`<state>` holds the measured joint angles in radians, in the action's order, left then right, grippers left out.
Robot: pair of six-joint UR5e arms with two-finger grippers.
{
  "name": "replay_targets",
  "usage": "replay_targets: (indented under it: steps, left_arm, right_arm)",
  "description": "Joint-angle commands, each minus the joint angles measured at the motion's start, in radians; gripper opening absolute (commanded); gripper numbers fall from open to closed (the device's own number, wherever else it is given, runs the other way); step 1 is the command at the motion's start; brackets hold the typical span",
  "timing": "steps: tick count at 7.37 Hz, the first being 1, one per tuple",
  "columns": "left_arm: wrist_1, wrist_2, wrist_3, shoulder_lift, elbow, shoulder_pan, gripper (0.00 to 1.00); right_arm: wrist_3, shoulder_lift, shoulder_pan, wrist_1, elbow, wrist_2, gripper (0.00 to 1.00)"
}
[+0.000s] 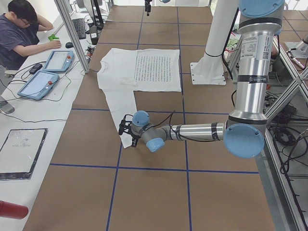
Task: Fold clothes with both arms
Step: 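Grasp the cuff of the other sleeve with the left gripper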
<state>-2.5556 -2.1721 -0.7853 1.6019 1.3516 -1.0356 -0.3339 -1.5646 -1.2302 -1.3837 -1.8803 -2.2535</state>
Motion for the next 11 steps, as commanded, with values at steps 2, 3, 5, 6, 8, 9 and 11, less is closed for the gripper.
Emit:
replay_targets:
  steps: [2,3,5,6,8,9,11]
  left_arm:
    - [0.0,0.0,0.0,0.003,-0.009,0.002,0.49]
    - [0.0,0.0,0.001,0.003,-0.009,0.002,0.31]
    - [0.0,0.0,0.006,0.003,-0.005,0.002,0.0]
    - [0.0,-0.001,0.009,0.003,0.004,0.002,0.0]
    - [-0.006,-0.003,0.006,0.001,0.108,-0.001,0.0]
    - [-0.011,-0.012,-0.009,-0.005,0.185,-0.004,0.0]
    - [0.006,-0.038,-0.307,0.062,0.273,0.0,0.0]
  right_arm:
    - [-0.001,0.0,0.0,0.0,0.0,-0.001,1.0]
    - [-0.001,0.001,0.0,0.0,0.001,-0.001,1.0]
    - [-0.001,0.001,0.0,0.0,0.0,-0.001,1.0]
    - [-0.001,0.0,0.0,0.0,0.0,-0.001,1.0]
    - [-0.002,0.001,0.0,0.0,-0.002,-0.003,1.0]
    - [-0.002,0.001,0.0,0.0,0.0,-0.001,1.0]
    - [-0.002,0.001,0.0,0.0,0.0,-0.001,1.0]
